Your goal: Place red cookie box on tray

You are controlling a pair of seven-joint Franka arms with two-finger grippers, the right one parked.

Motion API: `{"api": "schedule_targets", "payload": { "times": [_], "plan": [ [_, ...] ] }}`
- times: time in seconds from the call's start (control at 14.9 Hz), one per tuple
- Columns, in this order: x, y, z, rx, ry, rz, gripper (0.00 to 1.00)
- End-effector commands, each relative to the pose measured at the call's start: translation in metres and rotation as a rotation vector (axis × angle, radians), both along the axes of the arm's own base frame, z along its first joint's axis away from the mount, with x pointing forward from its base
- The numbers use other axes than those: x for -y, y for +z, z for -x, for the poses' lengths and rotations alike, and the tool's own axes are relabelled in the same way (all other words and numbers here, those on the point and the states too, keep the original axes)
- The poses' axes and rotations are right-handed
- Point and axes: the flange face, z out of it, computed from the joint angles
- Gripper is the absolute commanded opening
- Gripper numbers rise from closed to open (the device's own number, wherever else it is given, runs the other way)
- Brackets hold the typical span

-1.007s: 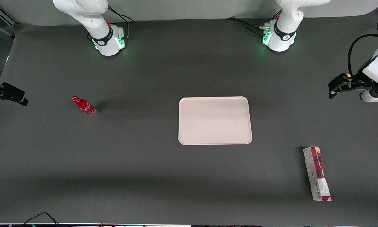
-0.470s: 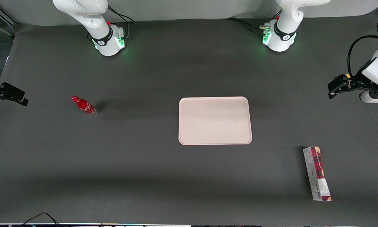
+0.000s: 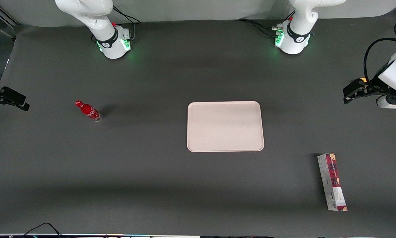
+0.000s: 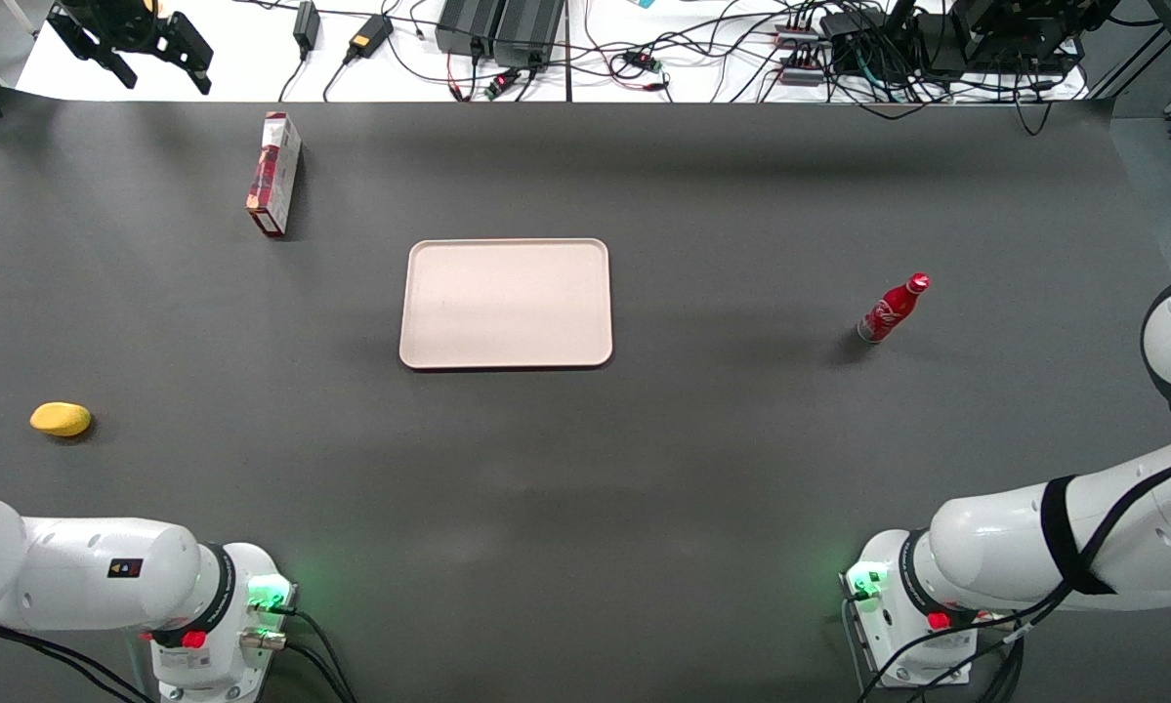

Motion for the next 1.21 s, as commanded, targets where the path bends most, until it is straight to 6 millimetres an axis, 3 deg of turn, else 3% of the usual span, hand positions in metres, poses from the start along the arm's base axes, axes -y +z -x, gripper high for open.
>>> {"api": "schedule_targets", "payload": {
  "times": [0.0,0.4,0.67,1.14],
  "plan": [
    [0.001,0.0,-0.003,-0.003,-0.011,-0.016,1.0],
    [0.003,0.002,-0.007,0.02,-0.022,-0.019,1.0],
    [0.003,-0.024,-0.035,0.06,-0.033,-0.038,1.0],
    [-0.014,-0.12,-0.113,0.131,-0.107,-0.066,1.0]
  ]
}}
